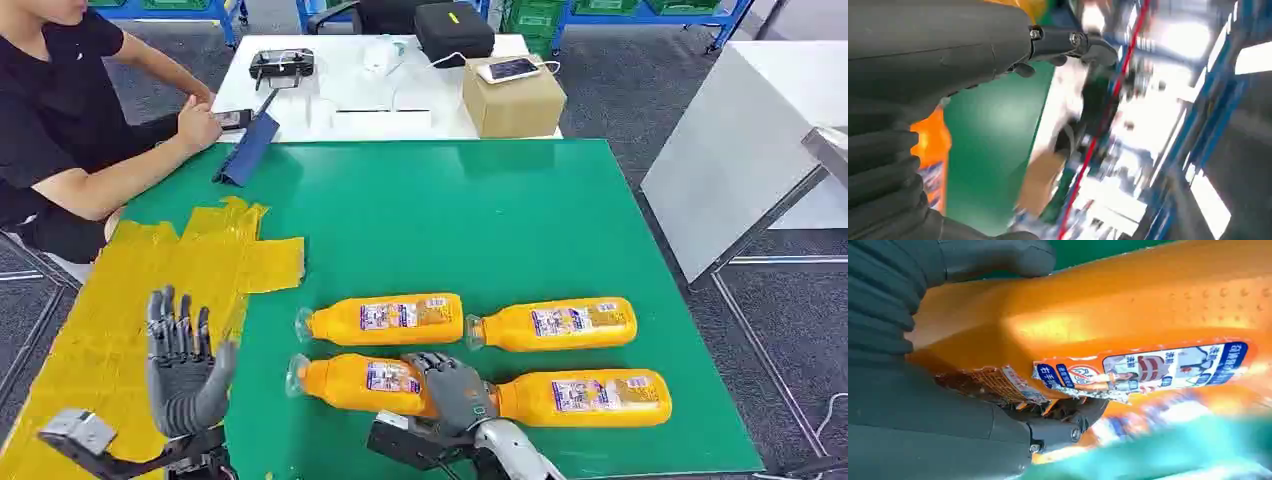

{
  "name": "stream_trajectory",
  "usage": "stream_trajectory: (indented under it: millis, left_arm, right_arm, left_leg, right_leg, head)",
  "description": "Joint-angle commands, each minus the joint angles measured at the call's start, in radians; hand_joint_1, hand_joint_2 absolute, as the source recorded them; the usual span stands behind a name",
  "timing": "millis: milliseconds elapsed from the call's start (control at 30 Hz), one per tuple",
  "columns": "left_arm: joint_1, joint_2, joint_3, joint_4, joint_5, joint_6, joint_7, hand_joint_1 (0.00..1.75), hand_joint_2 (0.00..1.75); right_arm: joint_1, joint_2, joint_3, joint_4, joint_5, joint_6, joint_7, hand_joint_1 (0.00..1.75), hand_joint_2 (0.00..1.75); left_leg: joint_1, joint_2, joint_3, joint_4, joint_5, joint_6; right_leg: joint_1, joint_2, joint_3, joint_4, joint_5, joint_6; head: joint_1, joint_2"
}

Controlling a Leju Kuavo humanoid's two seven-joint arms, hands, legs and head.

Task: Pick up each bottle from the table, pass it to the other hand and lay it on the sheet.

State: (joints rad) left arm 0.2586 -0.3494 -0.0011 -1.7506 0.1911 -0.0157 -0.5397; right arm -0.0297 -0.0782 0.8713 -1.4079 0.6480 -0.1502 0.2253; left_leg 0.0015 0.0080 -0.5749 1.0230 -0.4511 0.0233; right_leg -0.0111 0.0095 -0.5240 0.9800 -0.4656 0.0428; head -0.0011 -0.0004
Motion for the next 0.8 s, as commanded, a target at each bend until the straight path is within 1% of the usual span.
stream_trajectory:
  millis: [33,67,100,133,167,200,333,433,467,500,567,667,700,733,800]
  left_arm:
    - [0.048,0.0,0.04,-0.032,0.084,0.113,-0.024,0.0,1.75]
    - [0.055,0.0,0.037,-0.042,0.085,0.119,-0.023,0.0,1.75]
    - [0.055,0.0,0.035,-0.043,0.086,0.121,-0.023,0.0,1.75]
    - [0.055,0.0,0.035,-0.043,0.086,0.121,-0.023,0.0,1.75]
    - [0.055,0.0,0.035,-0.043,0.086,0.121,-0.023,0.0,1.75]
    - [0.052,0.0,0.031,-0.04,0.087,0.124,-0.022,0.0,1.75]
    - [0.042,0.0,0.024,-0.024,0.096,0.124,-0.012,0.0,1.75]
    - [0.039,0.0,0.018,-0.007,0.105,0.037,-0.002,0.0,1.75]
    - [0.03,0.0,0.019,0.022,0.149,-0.058,0.038,0.0,1.75]
    - [0.024,0.0,0.021,0.047,0.182,-0.105,0.059,0.0,1.75]
    - [0.019,0.0,0.02,0.065,0.183,-0.11,0.056,0.0,1.75]
    - [0.019,0.0,0.02,0.065,0.183,-0.11,0.056,0.0,1.75]
    - [0.019,0.0,0.022,0.065,0.185,-0.121,0.056,0.0,1.75]
    - [0.013,0.0,0.019,0.085,0.212,-0.227,0.09,0.0,1.75]
    - [0.001,0.006,0.0,0.125,0.245,-0.339,0.13,0.0,1.75]
  right_arm:
    - [0.15,0.109,-0.096,-0.226,-0.07,-0.128,-0.178,1.75,1.75]
    - [0.156,0.118,-0.107,-0.245,-0.064,-0.14,-0.207,1.75,1.75]
    - [0.157,0.121,-0.111,-0.248,-0.064,-0.141,-0.212,1.75,1.75]
    - [0.157,0.121,-0.111,-0.248,-0.064,-0.141,-0.212,1.75,1.75]
    - [0.157,0.121,-0.111,-0.248,-0.064,-0.141,-0.212,1.75,1.75]
    - [0.158,0.12,-0.114,-0.24,-0.065,-0.141,-0.221,1.75,1.75]
    - [0.172,0.142,-0.14,-0.242,-0.074,-0.16,-0.282,1.75,1.75]
    - [0.173,0.15,-0.158,-0.248,-0.094,-0.162,-0.316,1.75,1.75]
    - [0.176,0.158,-0.17,-0.252,-0.111,-0.167,-0.344,1.75,1.75]
    - [0.179,0.163,-0.179,-0.259,-0.122,-0.17,-0.366,1.75,1.75]
    - [0.18,0.163,-0.183,-0.266,-0.124,-0.169,-0.368,1.75,1.75]
    - [0.18,0.163,-0.183,-0.266,-0.124,-0.169,-0.368,1.75,1.75]
    - [0.183,0.166,-0.185,-0.269,-0.129,-0.17,-0.371,1.75,1.75]
    - [0.188,0.175,-0.201,-0.276,-0.158,-0.18,-0.411,1.75,1.75]
    - [0.189,0.187,-0.228,-0.282,-0.182,-0.184,-0.439,1.75,1.75]
  left_leg:
    - [0.0,-0.002,-0.007,0.0,0.001,-0.002]
    - [0.0,-0.001,-0.011,0.0,0.002,-0.001]
    - [0.0,-0.003,-0.014,-0.001,0.003,-0.003]
    - [0.0,-0.003,-0.017,0.0,0.005,-0.001]
    - [0.0,-0.003,-0.019,-0.001,0.006,-0.003]
    - [0.001,-0.003,-0.019,0.0,0.006,-0.002]
    - [0.0,-0.004,-0.022,0.0,0.007,-0.001]
    - [0.0,-0.004,-0.024,0.0,0.007,-0.001]
    - [0.0,-0.003,-0.024,0.0,0.006,-0.001]
    - [0.0,-0.003,-0.024,0.0,0.006,-0.001]
    - [-0.001,-0.005,-0.024,-0.001,0.007,-0.002]
    - [0.0,-0.003,-0.024,-0.001,0.006,-0.002]
    - [0.0,-0.002,-0.025,-0.001,0.006,-0.001]
    - [0.0,-0.003,-0.024,-0.001,0.006,-0.002]
    - [-0.001,-0.005,-0.024,-0.002,0.006,-0.002]
  right_leg:
    - [0.0,-0.002,-0.008,0.002,0.001,-0.003]
    - [0.001,-0.001,-0.009,0.002,0.001,-0.003]
    - [0.0,-0.003,-0.013,0.003,0.001,-0.005]
    - [0.0,-0.002,-0.007,0.003,0.002,-0.001]
    - [0.0,-0.003,-0.008,0.003,0.002,-0.002]
    - [0.001,-0.003,-0.008,0.003,0.002,-0.001]
    - [0.0,-0.004,-0.011,0.003,0.003,-0.001]
    - [0.0,-0.004,-0.021,0.003,0.003,-0.001]
    - [0.0,-0.004,-0.022,0.003,0.003,-0.001]
    - [0.0,-0.004,-0.022,0.002,0.003,-0.001]
    - [-0.001,-0.005,-0.022,0.002,0.002,-0.001]
    - [0.0,-0.003,-0.022,0.002,0.003,-0.001]
    - [0.0,-0.003,-0.02,0.002,0.003,0.0]
    - [0.0,-0.004,-0.018,0.002,0.003,-0.001]
    - [-0.001,-0.006,-0.014,0.002,0.002,-0.001]
  head:
    - [0.0,0.0]
    - [-0.001,0.0]
    - [0.0,0.0]
    - [-0.001,0.0]
    - [0.0,0.0]
    - [0.0,0.0]
    - [0.0,0.0]
    - [0.0,0.0]
    - [0.0,0.0]
    - [0.0,0.0]
    - [0.0,0.0]
    - [0.0,0.0]
    - [0.0,0.0]
    - [0.0,0.0]
    - [0.0,0.0]
